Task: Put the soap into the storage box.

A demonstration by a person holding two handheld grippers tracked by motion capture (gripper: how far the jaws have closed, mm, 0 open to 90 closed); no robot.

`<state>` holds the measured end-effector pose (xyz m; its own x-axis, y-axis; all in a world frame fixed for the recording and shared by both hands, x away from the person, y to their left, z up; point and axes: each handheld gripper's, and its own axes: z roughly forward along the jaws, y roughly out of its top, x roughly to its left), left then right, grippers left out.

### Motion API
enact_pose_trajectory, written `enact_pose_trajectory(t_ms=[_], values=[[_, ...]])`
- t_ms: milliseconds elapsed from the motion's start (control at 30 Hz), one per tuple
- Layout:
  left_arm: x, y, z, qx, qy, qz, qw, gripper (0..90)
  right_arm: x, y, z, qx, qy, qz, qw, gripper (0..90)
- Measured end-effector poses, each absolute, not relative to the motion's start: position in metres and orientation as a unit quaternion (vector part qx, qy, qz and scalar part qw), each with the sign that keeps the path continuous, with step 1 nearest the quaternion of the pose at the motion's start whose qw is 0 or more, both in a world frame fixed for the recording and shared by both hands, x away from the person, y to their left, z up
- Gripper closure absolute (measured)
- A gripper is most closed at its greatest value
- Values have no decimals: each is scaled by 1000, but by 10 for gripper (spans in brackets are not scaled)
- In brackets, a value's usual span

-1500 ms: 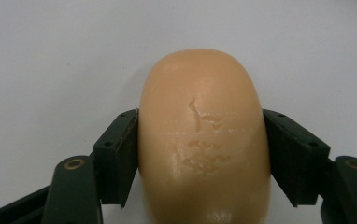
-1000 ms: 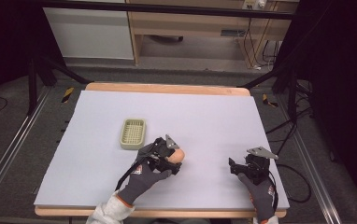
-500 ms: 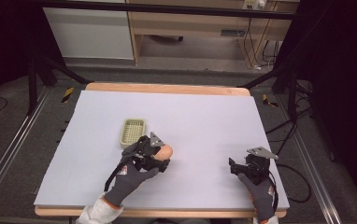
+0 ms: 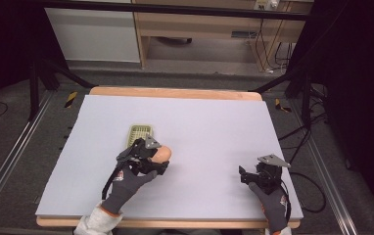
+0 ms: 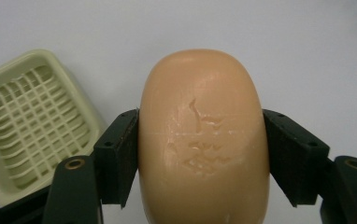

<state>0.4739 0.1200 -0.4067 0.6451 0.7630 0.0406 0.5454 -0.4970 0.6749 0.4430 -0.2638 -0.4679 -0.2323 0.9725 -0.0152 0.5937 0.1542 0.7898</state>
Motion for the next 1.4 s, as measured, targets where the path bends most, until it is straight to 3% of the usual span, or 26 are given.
enact_pose_trajectory(t_ms=[1400], values=[[525, 167, -396, 802, 460, 200, 325, 319, 445, -263, -469, 557, 706, 342, 274, 94]])
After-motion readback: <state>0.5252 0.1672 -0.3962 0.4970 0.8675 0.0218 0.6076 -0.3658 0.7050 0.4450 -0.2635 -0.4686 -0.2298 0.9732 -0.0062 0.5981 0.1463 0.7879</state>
